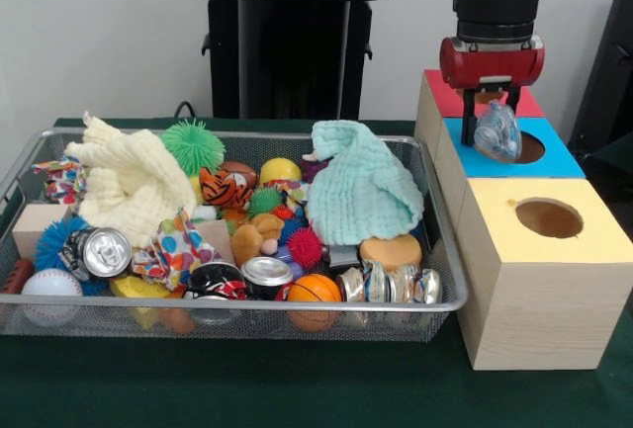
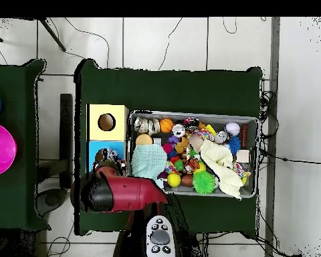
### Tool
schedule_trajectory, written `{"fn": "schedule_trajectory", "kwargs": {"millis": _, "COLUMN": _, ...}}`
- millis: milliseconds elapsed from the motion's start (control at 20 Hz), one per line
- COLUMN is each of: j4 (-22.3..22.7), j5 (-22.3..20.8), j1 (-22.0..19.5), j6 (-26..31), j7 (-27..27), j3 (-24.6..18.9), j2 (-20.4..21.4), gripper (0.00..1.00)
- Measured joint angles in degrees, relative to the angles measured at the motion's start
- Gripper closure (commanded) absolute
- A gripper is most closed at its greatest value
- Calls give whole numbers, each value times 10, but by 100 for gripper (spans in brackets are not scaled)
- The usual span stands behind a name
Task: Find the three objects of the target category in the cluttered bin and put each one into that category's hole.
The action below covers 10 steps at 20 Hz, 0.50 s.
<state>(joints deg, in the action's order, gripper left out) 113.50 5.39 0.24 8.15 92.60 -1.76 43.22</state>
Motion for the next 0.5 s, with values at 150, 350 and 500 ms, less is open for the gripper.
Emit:
{"fn": "schedule_trajectory", "kwargs": {"millis": 150, "j4": -2, "j5": 3, "j1": 6, "j6": 0, "j7": 0, "j3": 6, "j2": -1, "gripper": 100}}
{"fn": "schedule_trajectory", "kwargs": {"millis": 350, "j4": -4, "j5": 13, "j1": 14, "j6": 0, "j7": 0, "j3": 14, "j2": -3, "gripper": 100}}
{"fn": "schedule_trajectory", "kwargs": {"millis": 500, "j4": -8, "j5": 30, "j1": 30, "j6": 0, "j7": 0, "j3": 30, "j2": -7, "gripper": 100}}
